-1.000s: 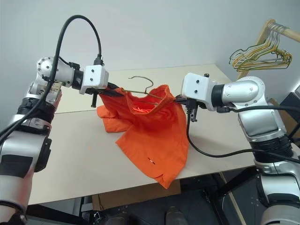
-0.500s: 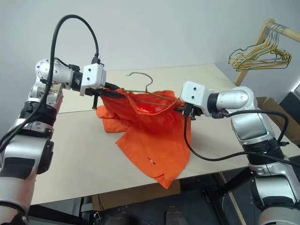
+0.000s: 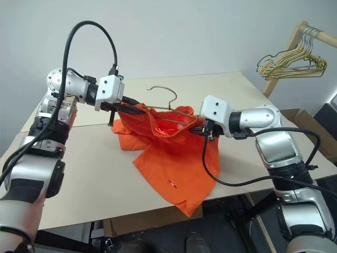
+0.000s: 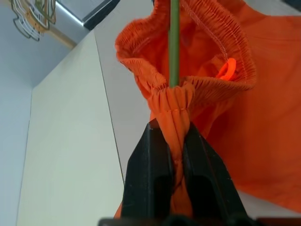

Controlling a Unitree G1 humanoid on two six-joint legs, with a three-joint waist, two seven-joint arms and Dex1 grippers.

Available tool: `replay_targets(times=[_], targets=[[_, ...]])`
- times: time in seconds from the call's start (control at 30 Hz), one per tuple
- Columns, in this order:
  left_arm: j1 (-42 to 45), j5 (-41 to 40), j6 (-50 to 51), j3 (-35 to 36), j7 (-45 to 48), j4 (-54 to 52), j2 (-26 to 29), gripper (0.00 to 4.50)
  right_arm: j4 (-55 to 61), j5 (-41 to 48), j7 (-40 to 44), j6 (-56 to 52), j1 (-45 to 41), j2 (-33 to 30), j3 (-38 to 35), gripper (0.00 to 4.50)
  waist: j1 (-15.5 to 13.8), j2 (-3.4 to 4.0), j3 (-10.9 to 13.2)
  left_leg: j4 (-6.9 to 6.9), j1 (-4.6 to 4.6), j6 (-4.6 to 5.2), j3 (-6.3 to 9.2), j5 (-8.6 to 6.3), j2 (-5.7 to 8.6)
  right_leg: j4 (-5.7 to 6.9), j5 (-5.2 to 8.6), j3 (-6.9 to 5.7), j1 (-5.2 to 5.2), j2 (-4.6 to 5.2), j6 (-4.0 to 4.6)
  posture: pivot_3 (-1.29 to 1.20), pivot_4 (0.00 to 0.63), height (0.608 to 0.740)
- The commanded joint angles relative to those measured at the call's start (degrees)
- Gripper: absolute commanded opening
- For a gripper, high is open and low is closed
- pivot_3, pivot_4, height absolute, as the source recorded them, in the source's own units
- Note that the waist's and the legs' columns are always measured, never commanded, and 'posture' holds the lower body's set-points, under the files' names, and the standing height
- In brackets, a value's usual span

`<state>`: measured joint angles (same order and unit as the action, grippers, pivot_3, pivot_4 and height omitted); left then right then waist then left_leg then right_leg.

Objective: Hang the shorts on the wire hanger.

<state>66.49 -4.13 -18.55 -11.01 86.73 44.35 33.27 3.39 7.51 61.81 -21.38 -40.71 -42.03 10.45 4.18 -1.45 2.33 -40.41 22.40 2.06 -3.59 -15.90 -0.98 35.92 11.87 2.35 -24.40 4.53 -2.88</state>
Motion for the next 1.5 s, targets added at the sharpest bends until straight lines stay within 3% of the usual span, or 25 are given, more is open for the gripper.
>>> replay_targets(times=[0.03,0.13,0.27,0.37,0.67,0.83,0.97,1.13,1.37,1.5], targets=[[0.26,-1.30,-0.23,1.64,0.26,-2.17,0.66,0.00,0.86,1.08,-0.17,-0.89,-1.30,0.68,-1.03,1.90,0.03,0.00,0.00,0.00,0.00,0.00,0.01,0.00,0.00,0.00,0.00,0.00,0.00,-0.01,0.00,-0.09,0.000,0.740],[-0.37,-1.00,-0.73,1.54,0.20,-2.25,0.97,0.00,0.68,2.08,0.41,-2.95,-1.89,0.78,-1.37,1.33,0.02,0.00,0.00,0.00,0.00,0.00,0.02,0.00,-0.01,0.01,0.00,0.00,0.00,-0.01,0.00,-0.09,0.000,0.740],[-1.09,1.10,-2.75,0.76,-1.29,-1.14,1.55,0.00,0.79,2.12,0.87,-3.20,-1.95,0.15,-1.79,0.04,-0.03,0.00,0.00,0.00,0.01,0.00,0.02,0.00,0.00,0.01,0.00,0.00,0.00,0.00,0.00,-0.09,0.000,0.740],[-1.03,1.03,-2.87,1.22,-2.44,0.21,1.10,0.00,0.78,2.13,1.09,-3.10,-1.57,-0.42,-1.94,0.01,-0.11,0.00,0.00,0.00,0.01,0.00,0.02,0.00,0.01,0.01,0.00,0.00,0.02,0.02,0.00,-0.09,0.000,0.740],[-0.12,1.42,-3.51,2.42,-4.53,6.24,2.03,2.92,2.44,3.90,1.29,-5.87,0.20,-2.45,-3.77,0.00,0.04,0.00,0.00,0.00,0.00,0.00,0.00,0.00,0.00,0.00,0.00,-0.01,0.01,0.01,0.00,-0.11,0.000,0.740],[0.55,-0.88,-2.95,6.57,-7.50,8.13,2.76,4.47,5.27,6.66,1.11,-10.29,2.93,-5.81,-7.32,0.00,0.03,0.00,0.00,0.00,0.04,0.00,0.03,0.00,0.00,0.00,0.00,-0.03,0.01,0.02,0.00,-0.15,0.000,0.740],[1.91,-3.95,-0.76,11.65,-12.48,8.64,2.92,4.47,7.86,9.44,-0.86,-17.69,6.22,-9.37,-12.68,0.00,0.18,0.00,0.00,0.00,0.04,0.00,0.03,0.00,0.00,-0.03,0.00,-0.04,0.01,0.05,0.00,-0.17,0.000,0.740],[-2.40,-9.15,5.42,15.93,-16.55,-0.74,0.46,4.47,9.16,12.72,-8.33,-36.83,6.75,-12.83,-20.78,0.00,0.75,0.00,-0.01,0.00,0.02,-0.01,0.03,-0.01,0.02,-0.01,0.00,-0.05,0.01,0.13,-0.01,-0.22,0.000,0.740],[-18.55,-14.52,20.91,15.55,-23.83,-28.24,-2.75,4.47,13.30,10.38,-22.60,-56.98,8.97,-12.92,-29.27,0.00,3.95,0.14,-0.10,0.06,-0.01,-0.02,0.34,-0.06,0.01,0.08,0.01,0.03,0.02,0.18,-0.03,-0.27,0.000,0.740],[-25.88,-15.71,29.41,13.99,-27.49,-40.34,-2.68,4.47,13.27,7.47,-31.23,-65.39,6.48,-8.96,-34.01,0.00,6.40,0.14,-0.10,0.06,-0.01,-0.01,0.42,-0.07,0.07,0.07,0.06,0.09,0.03,0.36,-0.13,-0.30,0.000,0.740]])
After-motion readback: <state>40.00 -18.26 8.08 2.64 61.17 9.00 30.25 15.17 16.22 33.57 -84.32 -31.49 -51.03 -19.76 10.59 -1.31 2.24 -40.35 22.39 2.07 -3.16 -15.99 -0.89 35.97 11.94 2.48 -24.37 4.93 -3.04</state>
